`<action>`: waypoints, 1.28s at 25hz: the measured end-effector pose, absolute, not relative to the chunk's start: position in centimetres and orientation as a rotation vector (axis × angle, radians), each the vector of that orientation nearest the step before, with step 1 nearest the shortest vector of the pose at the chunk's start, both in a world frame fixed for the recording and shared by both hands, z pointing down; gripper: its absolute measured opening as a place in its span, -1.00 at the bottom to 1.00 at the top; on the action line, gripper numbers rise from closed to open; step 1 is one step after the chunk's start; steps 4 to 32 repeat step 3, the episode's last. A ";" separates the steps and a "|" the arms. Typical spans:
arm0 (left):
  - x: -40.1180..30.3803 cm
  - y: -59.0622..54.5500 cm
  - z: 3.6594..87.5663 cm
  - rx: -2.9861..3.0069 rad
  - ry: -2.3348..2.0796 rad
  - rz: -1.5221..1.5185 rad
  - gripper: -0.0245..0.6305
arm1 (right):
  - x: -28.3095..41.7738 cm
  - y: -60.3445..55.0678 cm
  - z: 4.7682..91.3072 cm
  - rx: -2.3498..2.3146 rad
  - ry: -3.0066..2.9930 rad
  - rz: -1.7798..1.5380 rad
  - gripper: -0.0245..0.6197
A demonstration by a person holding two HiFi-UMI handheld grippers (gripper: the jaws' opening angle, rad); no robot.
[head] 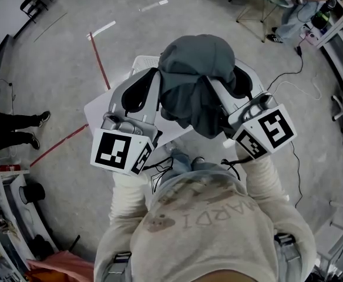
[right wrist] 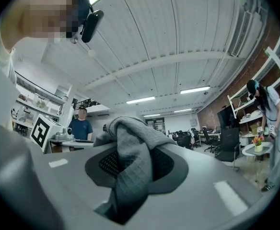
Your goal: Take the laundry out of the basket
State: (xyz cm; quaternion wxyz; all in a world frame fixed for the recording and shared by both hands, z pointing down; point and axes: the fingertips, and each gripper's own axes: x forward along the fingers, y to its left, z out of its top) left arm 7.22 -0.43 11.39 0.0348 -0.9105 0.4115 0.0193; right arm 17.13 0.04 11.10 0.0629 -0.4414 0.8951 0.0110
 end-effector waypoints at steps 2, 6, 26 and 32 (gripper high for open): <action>7.9 -0.4 11.3 -2.796 1.263 0.061 -0.92 | 17.8 0.1 11.0 -1.337 2.699 0.037 -0.51; 8.2 -0.4 11.2 -2.794 1.262 0.062 -0.92 | 18.2 0.1 11.0 -1.338 2.697 0.039 -0.51; 8.2 -0.4 11.2 -2.794 1.262 0.062 -0.92 | 18.2 0.1 11.0 -1.338 2.697 0.039 -0.51; 8.2 -0.4 11.2 -2.794 1.262 0.062 -0.92 | 18.2 0.1 11.0 -1.338 2.697 0.039 -0.51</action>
